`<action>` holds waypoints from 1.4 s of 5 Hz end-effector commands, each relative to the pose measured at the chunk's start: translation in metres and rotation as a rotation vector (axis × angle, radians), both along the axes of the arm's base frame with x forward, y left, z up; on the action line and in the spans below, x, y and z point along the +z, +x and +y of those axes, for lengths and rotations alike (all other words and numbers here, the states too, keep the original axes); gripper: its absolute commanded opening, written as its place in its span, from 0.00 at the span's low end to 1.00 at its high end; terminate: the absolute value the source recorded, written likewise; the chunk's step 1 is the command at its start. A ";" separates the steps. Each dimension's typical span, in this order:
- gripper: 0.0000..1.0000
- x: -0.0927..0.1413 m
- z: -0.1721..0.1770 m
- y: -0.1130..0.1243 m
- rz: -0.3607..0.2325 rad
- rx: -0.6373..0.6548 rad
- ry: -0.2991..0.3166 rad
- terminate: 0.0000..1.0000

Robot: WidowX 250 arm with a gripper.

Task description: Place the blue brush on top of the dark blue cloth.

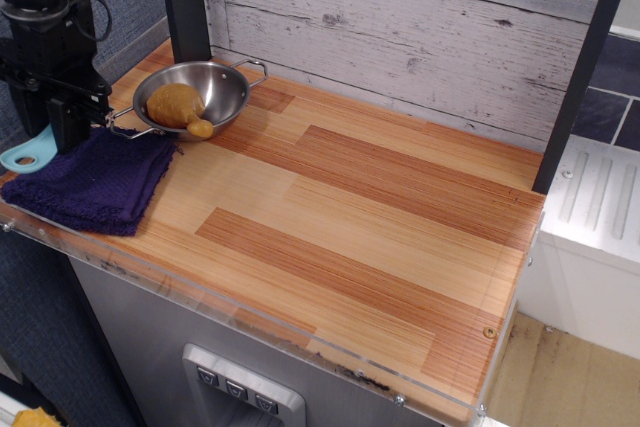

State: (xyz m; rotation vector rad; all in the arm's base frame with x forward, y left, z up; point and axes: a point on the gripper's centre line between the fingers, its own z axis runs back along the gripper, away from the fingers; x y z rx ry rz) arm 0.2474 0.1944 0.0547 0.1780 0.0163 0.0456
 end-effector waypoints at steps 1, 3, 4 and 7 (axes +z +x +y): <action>1.00 0.003 0.001 -0.002 0.003 -0.012 0.008 0.00; 1.00 0.019 -0.018 0.007 -0.015 -0.061 -0.014 0.00; 1.00 0.044 -0.050 0.025 -0.074 -0.114 -0.049 0.00; 1.00 0.057 -0.121 0.065 -0.156 -0.089 -0.145 0.00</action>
